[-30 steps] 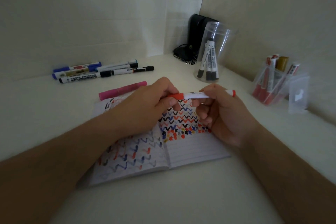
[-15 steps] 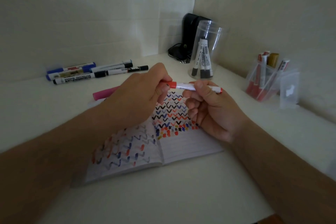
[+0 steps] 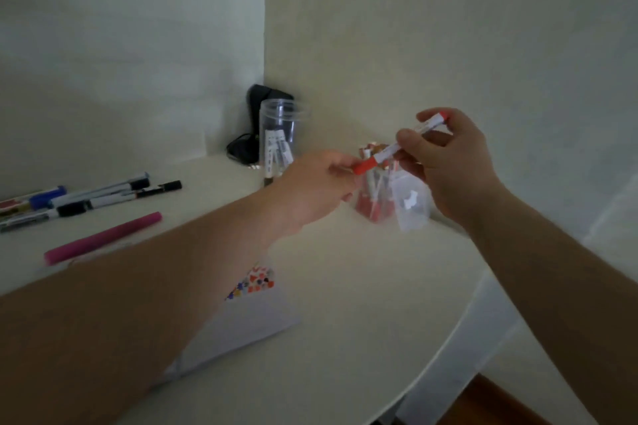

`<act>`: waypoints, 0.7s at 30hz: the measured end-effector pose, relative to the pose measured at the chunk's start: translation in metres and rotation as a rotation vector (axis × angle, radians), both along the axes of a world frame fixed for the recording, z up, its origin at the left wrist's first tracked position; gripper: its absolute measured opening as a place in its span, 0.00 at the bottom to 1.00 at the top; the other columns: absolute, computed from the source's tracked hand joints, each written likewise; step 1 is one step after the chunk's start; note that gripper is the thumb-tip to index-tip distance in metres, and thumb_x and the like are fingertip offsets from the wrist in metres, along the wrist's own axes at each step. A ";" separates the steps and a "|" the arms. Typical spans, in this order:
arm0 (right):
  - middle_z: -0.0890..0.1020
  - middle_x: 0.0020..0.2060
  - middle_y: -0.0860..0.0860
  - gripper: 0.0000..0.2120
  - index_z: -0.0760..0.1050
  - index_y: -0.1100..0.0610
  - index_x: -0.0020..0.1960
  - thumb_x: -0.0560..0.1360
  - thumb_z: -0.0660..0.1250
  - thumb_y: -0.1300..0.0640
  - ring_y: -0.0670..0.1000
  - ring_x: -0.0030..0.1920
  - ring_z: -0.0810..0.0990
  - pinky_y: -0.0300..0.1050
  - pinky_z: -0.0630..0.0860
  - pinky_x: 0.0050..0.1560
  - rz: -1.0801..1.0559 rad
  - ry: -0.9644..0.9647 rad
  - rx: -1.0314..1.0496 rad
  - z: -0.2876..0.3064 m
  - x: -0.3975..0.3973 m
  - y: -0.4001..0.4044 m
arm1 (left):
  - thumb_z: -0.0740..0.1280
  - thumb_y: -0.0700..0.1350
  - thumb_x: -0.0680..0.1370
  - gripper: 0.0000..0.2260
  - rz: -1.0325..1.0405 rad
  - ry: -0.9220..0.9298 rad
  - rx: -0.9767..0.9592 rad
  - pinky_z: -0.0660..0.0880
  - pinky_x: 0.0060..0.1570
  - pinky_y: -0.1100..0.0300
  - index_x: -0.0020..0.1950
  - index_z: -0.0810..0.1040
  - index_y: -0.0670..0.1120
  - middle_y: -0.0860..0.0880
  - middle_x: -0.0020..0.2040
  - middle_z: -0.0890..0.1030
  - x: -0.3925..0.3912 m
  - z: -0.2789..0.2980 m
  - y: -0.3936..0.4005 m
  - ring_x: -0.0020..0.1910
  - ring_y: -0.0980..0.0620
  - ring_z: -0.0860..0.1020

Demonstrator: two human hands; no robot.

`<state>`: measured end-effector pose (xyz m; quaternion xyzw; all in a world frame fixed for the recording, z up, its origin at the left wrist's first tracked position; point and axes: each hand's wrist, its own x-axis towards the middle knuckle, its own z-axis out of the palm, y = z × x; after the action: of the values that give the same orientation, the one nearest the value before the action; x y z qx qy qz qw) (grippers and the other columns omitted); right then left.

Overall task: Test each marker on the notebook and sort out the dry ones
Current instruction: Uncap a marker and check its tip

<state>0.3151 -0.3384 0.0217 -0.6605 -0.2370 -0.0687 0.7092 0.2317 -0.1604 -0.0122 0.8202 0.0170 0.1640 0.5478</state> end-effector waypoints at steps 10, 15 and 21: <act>0.80 0.42 0.40 0.22 0.74 0.44 0.68 0.77 0.71 0.60 0.42 0.42 0.82 0.40 0.78 0.51 -0.383 -0.334 -0.470 -0.015 0.076 -0.008 | 0.68 0.54 0.80 0.09 -0.037 0.125 0.392 0.78 0.51 0.65 0.60 0.81 0.62 0.63 0.54 0.81 -0.005 -0.035 -0.003 0.50 0.67 0.79; 0.86 0.54 0.52 0.19 0.76 0.45 0.72 0.84 0.59 0.57 0.56 0.53 0.83 0.45 0.75 0.58 -0.276 -0.376 -0.943 -0.036 0.076 0.002 | 0.68 0.54 0.80 0.08 -0.035 0.152 0.427 0.75 0.50 0.67 0.57 0.81 0.65 0.67 0.52 0.81 -0.032 -0.044 0.025 0.50 0.72 0.77; 0.80 0.58 0.60 0.21 0.74 0.53 0.73 0.81 0.65 0.57 0.62 0.60 0.78 0.55 0.73 0.66 -0.462 -0.410 -0.827 -0.036 0.062 0.018 | 0.67 0.52 0.81 0.08 0.043 0.153 0.508 0.73 0.50 0.70 0.57 0.82 0.63 0.65 0.52 0.82 -0.081 -0.039 0.072 0.51 0.69 0.78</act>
<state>0.3770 -0.3204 -0.0148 -0.8937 -0.2264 -0.2522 0.2938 0.1503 -0.0886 -0.0515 0.9410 0.0341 0.1120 0.3176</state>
